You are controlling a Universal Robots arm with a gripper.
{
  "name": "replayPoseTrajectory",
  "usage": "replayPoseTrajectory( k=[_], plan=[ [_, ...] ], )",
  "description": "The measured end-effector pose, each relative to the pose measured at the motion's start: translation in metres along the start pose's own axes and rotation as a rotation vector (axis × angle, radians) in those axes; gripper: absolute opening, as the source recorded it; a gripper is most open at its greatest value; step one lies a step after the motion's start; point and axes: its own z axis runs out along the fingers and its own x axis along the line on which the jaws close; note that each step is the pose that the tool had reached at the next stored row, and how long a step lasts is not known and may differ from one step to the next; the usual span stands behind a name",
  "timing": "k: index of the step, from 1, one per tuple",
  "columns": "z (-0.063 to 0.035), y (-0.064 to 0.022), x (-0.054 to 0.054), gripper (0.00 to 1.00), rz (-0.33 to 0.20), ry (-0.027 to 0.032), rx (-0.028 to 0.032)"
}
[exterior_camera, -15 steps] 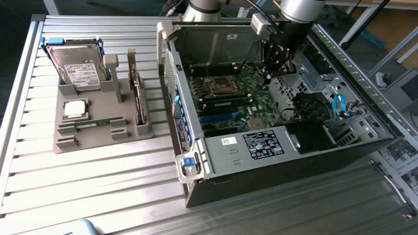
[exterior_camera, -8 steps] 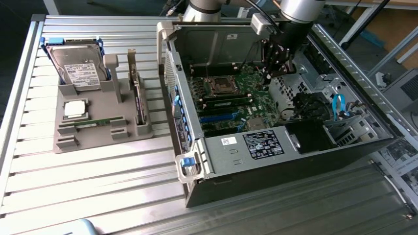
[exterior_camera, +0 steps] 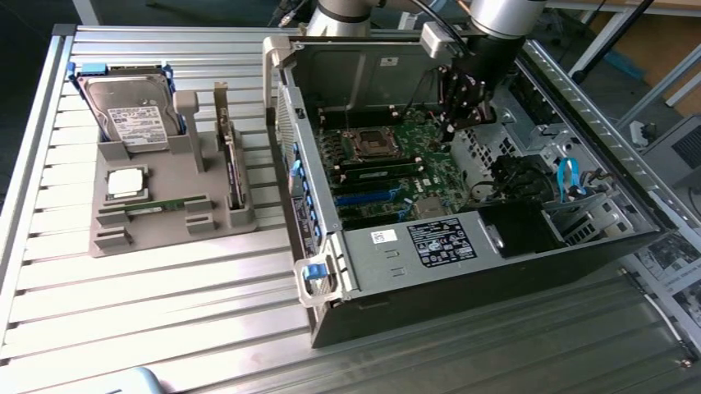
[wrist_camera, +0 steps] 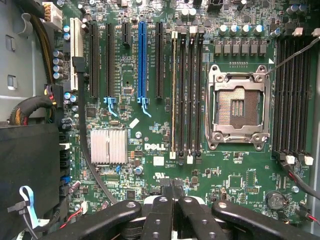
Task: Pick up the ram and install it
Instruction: 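Press down the ram until it locks into place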
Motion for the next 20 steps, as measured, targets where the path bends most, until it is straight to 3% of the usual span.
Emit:
replayPoseTrajectory(
  k=[5, 8, 13, 14, 20],
  plan=[
    [0.0001, 0.0000, 0.0000, 0.11, 0.066, 0.0003, -0.0046],
    [0.0005, 0.0000, -0.0001, 0.11, 0.161, 0.0006, -0.0111],
    [0.0018, 0.0000, -0.0002, 0.11, 0.249, 0.0006, -0.0173],
    [0.0031, 0.0000, -0.0002, 0.11, 0.304, 0.0011, -0.0211],
    [0.0063, 0.0000, -0.0005, 0.11, 0.406, 0.0015, -0.0281]
  ],
)
